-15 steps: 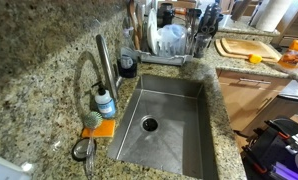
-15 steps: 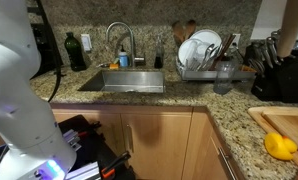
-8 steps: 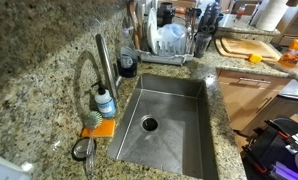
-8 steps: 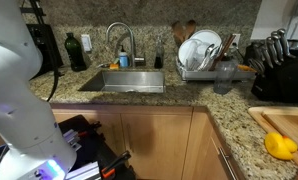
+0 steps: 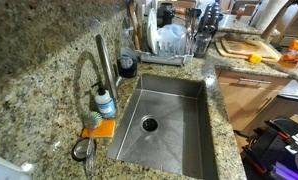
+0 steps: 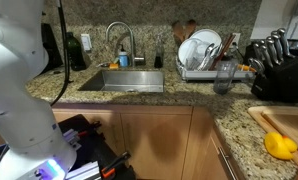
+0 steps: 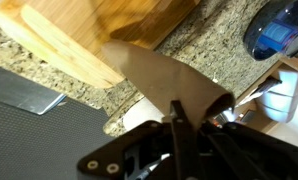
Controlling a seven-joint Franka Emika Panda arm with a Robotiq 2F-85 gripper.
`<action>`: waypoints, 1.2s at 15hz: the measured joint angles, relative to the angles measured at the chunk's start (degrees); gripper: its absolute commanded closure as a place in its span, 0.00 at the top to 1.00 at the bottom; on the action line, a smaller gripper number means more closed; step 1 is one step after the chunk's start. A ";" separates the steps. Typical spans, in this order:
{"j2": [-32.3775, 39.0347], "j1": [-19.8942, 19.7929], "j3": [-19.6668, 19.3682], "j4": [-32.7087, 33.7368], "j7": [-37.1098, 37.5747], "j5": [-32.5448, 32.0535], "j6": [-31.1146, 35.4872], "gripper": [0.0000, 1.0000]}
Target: Remove the paper towel roll from the clear bottle on the right and place it on the counter, place the bottle in the sink
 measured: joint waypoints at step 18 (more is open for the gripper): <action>8.69 -2.90 13.30 2.76 -11.13 10.63 14.10 1.00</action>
